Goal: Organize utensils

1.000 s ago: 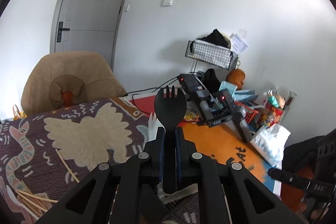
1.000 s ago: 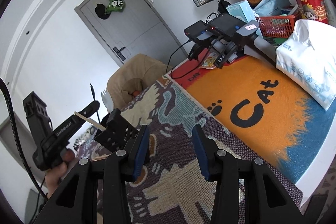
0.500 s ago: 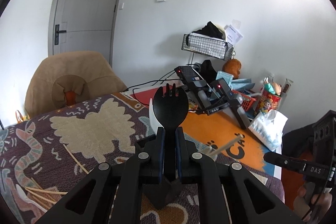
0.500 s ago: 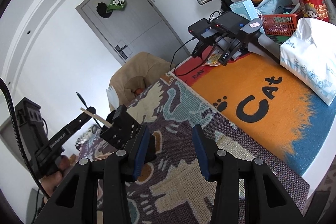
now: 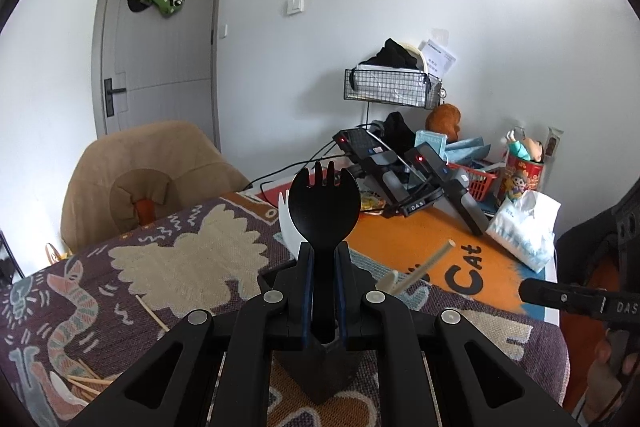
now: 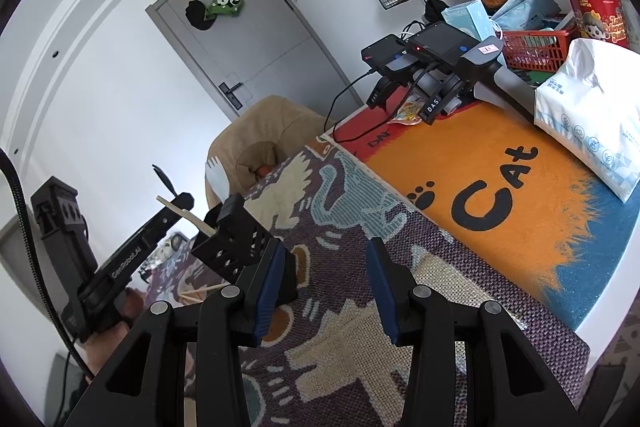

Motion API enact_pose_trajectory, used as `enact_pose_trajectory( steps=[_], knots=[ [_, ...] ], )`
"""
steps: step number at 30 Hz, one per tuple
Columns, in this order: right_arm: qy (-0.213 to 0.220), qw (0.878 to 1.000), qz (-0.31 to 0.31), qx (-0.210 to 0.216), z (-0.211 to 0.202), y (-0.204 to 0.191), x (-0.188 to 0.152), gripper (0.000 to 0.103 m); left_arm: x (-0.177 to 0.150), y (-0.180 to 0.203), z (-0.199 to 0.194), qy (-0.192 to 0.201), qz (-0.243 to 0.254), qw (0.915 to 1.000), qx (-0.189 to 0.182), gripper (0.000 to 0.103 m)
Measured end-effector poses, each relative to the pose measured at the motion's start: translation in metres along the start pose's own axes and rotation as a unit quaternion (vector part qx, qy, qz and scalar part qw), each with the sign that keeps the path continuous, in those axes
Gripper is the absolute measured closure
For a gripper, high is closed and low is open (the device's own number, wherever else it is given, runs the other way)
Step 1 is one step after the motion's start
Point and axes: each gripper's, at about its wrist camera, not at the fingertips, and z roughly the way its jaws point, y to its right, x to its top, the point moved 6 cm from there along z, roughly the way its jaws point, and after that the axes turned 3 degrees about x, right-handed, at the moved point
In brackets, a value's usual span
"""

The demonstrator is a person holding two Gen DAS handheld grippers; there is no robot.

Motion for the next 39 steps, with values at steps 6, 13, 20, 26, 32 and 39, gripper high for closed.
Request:
enact_pose_trajectory(
  steps=[6, 13, 20, 26, 32, 39],
  knots=[
    [-0.003, 1.0, -0.002, 0.0, 0.002, -0.002, -0.001, 0.06, -0.006, -0.007, 0.006, -0.031, -0.022, 0.9992, -0.012, 0.081],
    [-0.015, 1.0, -0.015, 0.008, 0.01, -0.017, -0.01, 0.06, -0.011, -0.022, -0.02, -0.027, -0.043, 0.9987, -0.002, 0.045],
    [-0.026, 0.999, -0.039, 0.012, 0.022, -0.039, -0.024, 0.041, -0.017, -0.054, -0.051, -0.031, -0.061, 0.9975, 0.016, 0.025],
    [-0.059, 0.996, -0.061, 0.012, 0.043, -0.059, -0.044, 0.037, -0.035, -0.095, -0.068, -0.057, -0.097, 0.9929, 0.038, 0.018],
    [-0.091, 0.991, -0.098, 0.025, 0.061, -0.086, -0.069, 0.034, -0.056, -0.132, -0.087, -0.072, -0.122, 0.9875, 0.069, 0.015],
    [-0.136, 0.978, -0.151, 0.042, 0.085, -0.12, -0.102, 0.035, -0.076, -0.166, -0.105, -0.079, -0.157, 0.9808, 0.084, 0.016]
  ],
)
